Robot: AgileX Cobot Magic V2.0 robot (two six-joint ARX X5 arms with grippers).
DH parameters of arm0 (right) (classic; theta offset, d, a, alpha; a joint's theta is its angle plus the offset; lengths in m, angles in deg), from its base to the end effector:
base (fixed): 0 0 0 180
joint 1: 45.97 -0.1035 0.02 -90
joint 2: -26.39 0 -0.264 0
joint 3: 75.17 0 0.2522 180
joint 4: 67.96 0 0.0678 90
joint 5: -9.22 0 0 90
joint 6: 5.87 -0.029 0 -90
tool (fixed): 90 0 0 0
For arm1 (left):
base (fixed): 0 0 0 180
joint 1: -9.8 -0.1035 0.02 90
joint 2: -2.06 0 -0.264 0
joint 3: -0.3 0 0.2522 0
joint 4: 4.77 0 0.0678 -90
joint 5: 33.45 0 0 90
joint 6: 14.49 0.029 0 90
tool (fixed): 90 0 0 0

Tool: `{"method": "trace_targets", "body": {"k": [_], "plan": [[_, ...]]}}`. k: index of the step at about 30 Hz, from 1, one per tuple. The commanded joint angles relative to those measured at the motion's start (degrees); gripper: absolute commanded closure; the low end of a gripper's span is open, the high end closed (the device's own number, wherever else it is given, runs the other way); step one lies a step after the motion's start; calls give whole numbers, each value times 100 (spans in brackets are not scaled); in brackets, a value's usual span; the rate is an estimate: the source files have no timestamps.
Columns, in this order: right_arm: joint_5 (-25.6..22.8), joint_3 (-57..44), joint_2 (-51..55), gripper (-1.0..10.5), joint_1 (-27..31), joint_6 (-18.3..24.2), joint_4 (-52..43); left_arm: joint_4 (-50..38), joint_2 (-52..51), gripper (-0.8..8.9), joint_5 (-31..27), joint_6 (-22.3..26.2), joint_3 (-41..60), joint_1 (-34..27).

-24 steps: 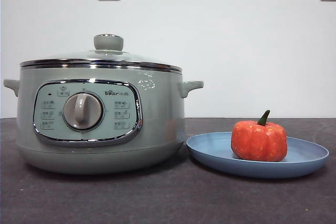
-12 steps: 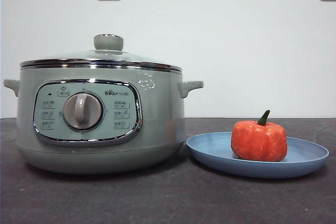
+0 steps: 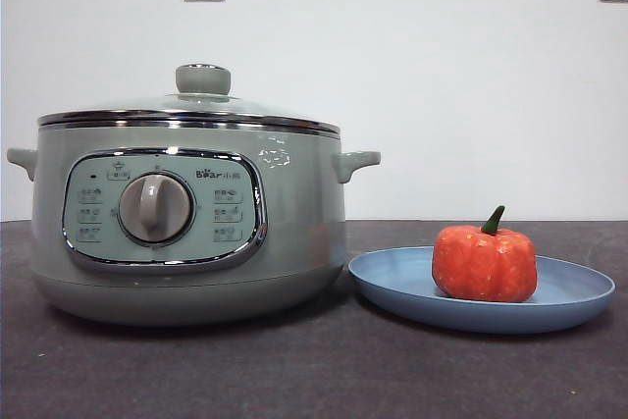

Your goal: Take the pumpkin out from the steamer,put the pumpkin in the blue plate,close the lid

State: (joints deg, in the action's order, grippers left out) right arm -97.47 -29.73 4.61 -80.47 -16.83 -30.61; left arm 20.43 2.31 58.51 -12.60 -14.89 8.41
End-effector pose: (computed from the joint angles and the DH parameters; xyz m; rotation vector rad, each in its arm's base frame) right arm 0.0861 0.0490 0.2800 0.0854 0.2449 0.2872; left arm 0.0949 0.0013 0.1524 0.0277 0.1788 -0.0129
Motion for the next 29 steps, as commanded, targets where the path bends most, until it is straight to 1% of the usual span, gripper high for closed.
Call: {"method": "trace_targets", "body": {"k": [1, 5, 6, 7, 8, 10, 11, 13, 16, 19, 21, 22, 25, 29], "plan": [[-20, -20, 4, 918, -7, -52, -37, 26, -15, 816, -17, -42, 76, -22], [-20, -20, 4, 918, -7, -52, -37, 26, -15, 816, -17, -42, 76, -22], [-24, -20, 4, 917, -7, 37, -35, 26, -15, 816, -17, -42, 76, -22], [-31, -24, 9, 917, -7, 374, -33, 26, -15, 816, -17, -42, 76, -22], [-11, -57, 48, 917, -4, 538, -15, 26, -15, 816, -17, -42, 76, -22], [-103, -190, 337, 917, 177, 782, 81, 24, -15, 816, -13, -42, 76, -22], [-31, -293, 455, 917, 299, 901, 79, 24, -15, 816, -15, -42, 76, -22], [411, -638, 750, 917, 737, 1019, -20, 26, -15, 816, -17, -42, 76, -22], [1266, -1349, 1231, 917, 1574, 1027, -428, 24, -15, 816, -15, -42, 76, -20], [1825, -2087, 1694, 917, 2249, 1045, -861, 26, -15, 816, -22, -42, 76, -17], [2151, -2481, 1928, 917, 2514, 1043, -999, 26, -15, 816, -26, -42, 76, -17], [2245, -2621, 2020, 917, 2592, 1038, -990, 24, -15, 816, -24, -42, 76, -17], [2275, -2944, 2173, 917, 2693, 1038, -979, 24, -15, 816, -24, -42, 76, -17], [2253, -2981, 2166, 917, 2688, 1040, -960, 24, -15, 816, -20, -42, 76, -17]]}}
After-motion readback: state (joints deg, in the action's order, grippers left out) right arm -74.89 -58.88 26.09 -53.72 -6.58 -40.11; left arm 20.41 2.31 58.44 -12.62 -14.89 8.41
